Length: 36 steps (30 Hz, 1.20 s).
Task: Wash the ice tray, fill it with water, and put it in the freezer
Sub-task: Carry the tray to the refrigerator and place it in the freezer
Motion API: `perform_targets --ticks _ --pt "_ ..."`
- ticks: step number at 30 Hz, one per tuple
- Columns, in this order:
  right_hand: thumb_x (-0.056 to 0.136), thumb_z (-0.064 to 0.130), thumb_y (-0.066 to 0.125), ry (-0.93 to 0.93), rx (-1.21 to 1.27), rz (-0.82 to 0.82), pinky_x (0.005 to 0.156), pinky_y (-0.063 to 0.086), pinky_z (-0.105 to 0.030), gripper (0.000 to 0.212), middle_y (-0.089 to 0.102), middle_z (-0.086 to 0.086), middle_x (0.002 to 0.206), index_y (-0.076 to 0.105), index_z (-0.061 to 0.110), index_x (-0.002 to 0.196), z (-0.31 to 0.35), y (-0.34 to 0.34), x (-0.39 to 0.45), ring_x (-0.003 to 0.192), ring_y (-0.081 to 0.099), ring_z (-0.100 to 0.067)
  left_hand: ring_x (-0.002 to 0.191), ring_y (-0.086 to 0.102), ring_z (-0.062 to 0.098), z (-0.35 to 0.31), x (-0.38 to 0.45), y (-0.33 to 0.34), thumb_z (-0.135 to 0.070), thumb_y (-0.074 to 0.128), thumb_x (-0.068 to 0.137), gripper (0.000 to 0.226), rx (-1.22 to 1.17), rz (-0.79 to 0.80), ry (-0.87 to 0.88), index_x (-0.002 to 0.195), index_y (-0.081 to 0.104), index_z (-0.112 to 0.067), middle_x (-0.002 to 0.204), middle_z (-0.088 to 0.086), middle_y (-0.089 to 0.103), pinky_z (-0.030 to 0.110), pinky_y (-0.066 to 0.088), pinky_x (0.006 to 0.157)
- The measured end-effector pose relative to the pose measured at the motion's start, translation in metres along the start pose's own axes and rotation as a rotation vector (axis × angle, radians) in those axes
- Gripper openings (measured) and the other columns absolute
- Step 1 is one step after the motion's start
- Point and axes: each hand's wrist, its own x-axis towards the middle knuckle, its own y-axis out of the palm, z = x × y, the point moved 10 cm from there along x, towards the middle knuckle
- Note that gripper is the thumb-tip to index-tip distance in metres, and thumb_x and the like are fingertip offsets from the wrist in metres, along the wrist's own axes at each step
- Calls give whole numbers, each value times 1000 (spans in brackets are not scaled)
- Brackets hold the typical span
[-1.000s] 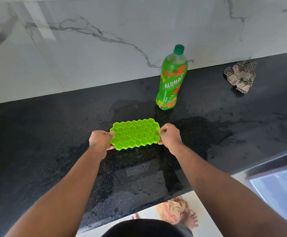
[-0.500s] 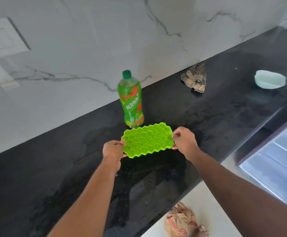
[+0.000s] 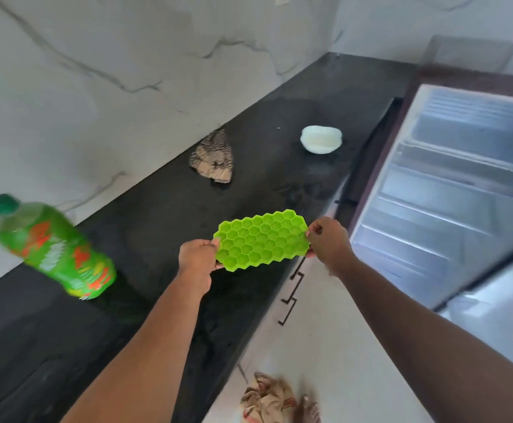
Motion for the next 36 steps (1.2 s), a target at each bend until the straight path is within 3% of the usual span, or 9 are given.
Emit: perform_targets --ticks 4,7,11,15,18,22,26,32,36 --pt "86 2 52 50 2 -119 55 59 -38 18 66 -17 78 57 9 70 -35 -75 35 65 68 -34 67 63 21 -19 4 101 -10 59 97 22 33 114 28 76 57 -5 85 14 65 33 55 53" --pt "87 0 52 80 20 -180 39 49 -21 11 64 -21 81 60 0 79 -57 -125 57 55 65 -28 65 62 20 -34 3 168 -9 58 97 24 59 182 64 74 55 -5 84 15 64 28 56 46" --pt "85 -3 52 131 61 -255 36 46 -19 10 64 -17 71 62 -4 82 -82 -184 81 38 60 -13 66 62 22 -52 0 248 -9 59 97 22 87 277 80 75 55 -5 89 18 63 31 57 49" --pt "84 -6 55 197 106 -323 34 46 -19 9 60 -15 64 63 -5 82 -107 -237 105 32 58 -9 79 64 30 -61 4 327 -6 61 95 6 99 370 41 94 60 0 103 23 64 33 57 50" --pt "84 -5 55 226 92 -393 42 55 -27 10 60 -15 62 63 -3 80 -123 -273 120 35 60 -13 69 62 23 -67 4 385 -7 61 95 7 138 459 28 93 61 0 101 21 63 27 53 37" --pt "83 -6 56 283 96 -473 47 58 -31 8 61 -14 63 64 -4 81 -152 -310 143 47 63 -21 70 62 23 -71 9 455 -6 61 95 25 144 545 14 116 59 6 105 20 62 27 52 35" --pt "83 -7 57 317 103 -551 39 53 -24 9 59 -12 63 64 -1 80 -175 -339 173 38 59 -12 62 58 18 -74 16 517 -6 59 96 6 194 578 14 92 58 -3 97 17 61 25 50 33" --pt "82 -9 55 376 97 -610 41 55 -25 19 57 -10 63 60 5 70 -201 -367 220 47 60 -19 59 59 15 -81 37 594 -8 60 97 6 248 628 34 94 56 -4 76 7 60 24 53 39" --pt "84 -6 58 401 125 -626 41 54 -23 13 60 -13 70 62 4 76 -217 -388 245 50 62 -19 60 61 17 -83 50 638 -8 58 97 9 329 626 35 88 57 -5 91 13 64 28 54 43"
